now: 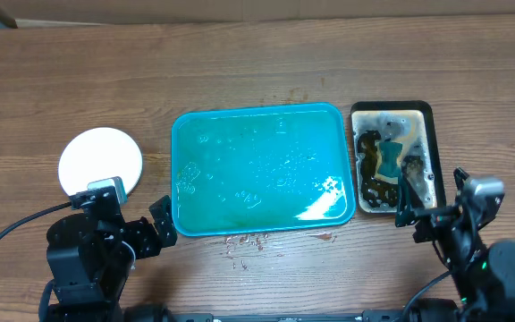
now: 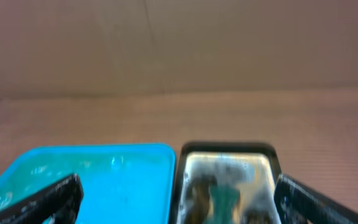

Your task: Clean dirty plates on tray and stack at the side

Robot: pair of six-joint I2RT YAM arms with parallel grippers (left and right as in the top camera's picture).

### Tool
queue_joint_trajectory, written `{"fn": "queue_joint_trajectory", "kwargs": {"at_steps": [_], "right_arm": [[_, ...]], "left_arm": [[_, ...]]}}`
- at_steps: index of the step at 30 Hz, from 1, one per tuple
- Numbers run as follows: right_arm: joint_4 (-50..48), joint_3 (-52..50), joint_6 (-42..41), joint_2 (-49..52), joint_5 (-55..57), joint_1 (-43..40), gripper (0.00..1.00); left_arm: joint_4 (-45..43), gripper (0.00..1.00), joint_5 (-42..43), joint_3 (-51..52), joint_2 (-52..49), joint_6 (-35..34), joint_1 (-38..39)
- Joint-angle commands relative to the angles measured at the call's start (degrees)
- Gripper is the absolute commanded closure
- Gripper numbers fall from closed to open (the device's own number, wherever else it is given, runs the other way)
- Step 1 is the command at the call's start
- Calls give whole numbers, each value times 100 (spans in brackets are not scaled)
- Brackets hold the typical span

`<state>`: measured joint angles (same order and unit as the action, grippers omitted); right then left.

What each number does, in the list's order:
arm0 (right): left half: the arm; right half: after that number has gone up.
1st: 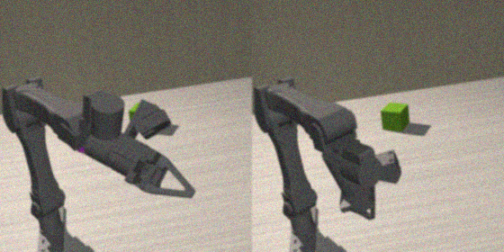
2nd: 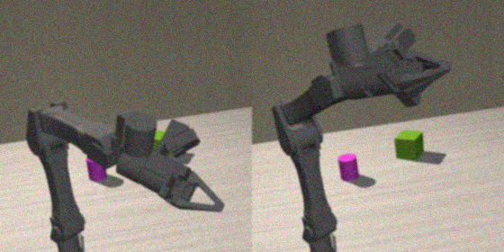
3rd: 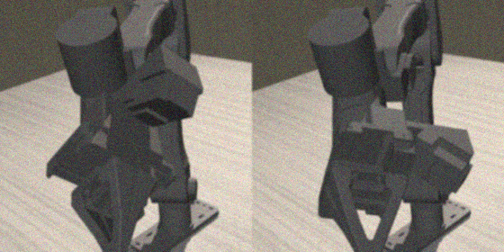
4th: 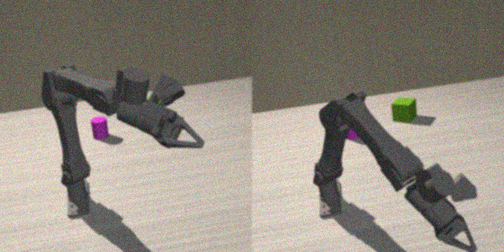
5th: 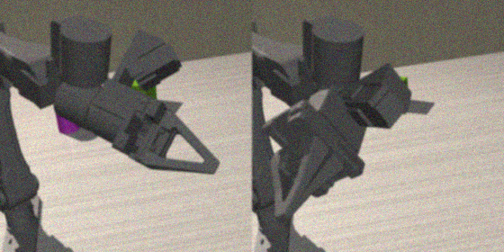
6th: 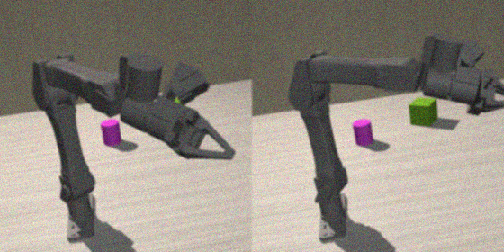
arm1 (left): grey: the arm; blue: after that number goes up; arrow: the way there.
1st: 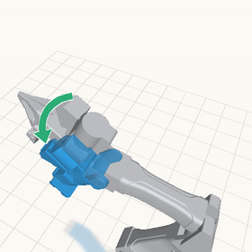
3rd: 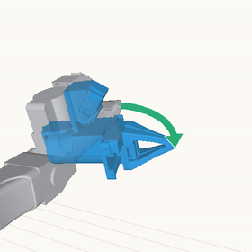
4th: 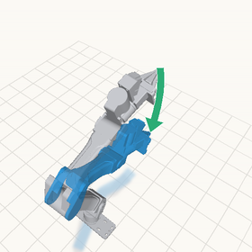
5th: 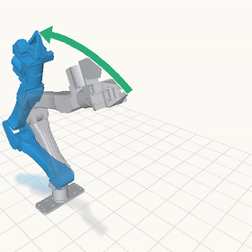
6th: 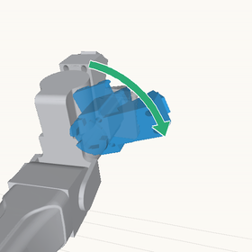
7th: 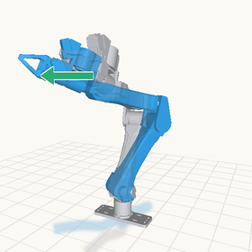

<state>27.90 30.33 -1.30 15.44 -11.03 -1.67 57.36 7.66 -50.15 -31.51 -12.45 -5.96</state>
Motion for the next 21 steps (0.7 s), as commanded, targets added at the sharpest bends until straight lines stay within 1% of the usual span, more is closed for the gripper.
{"fn": "queue_joint_trajectory", "kwargs": {"at_steps": [1, 5, 11, 14, 16, 21], "right_arm": [[-857, -763, 22, -789, -170, 11, 0], [-2028, -1513, 24, -1515, -157, 11, 0], [-3523, -2374, 24, -1528, 9, 13, 0], [-4041, -2828, 24, -1528, 136, 13, 0], [-4068, -2994, 26, -1528, 229, 13, 0], [-3314, -2986, 26, -1528, 527, 122, 0]], "left_arm": [[-22, 0, -61, 22, -4, -42, 46], [-22, 0, -61, 22, -4, -42, 46], [-22, 0, -61, 22, -4, -39, 46], [-22, 0, -61, 22, -4, -39, 46], [-22, 0, -61, 22, -4, -42, 46], [-22, 0, -61, 22, -4, -42, 46]]}}
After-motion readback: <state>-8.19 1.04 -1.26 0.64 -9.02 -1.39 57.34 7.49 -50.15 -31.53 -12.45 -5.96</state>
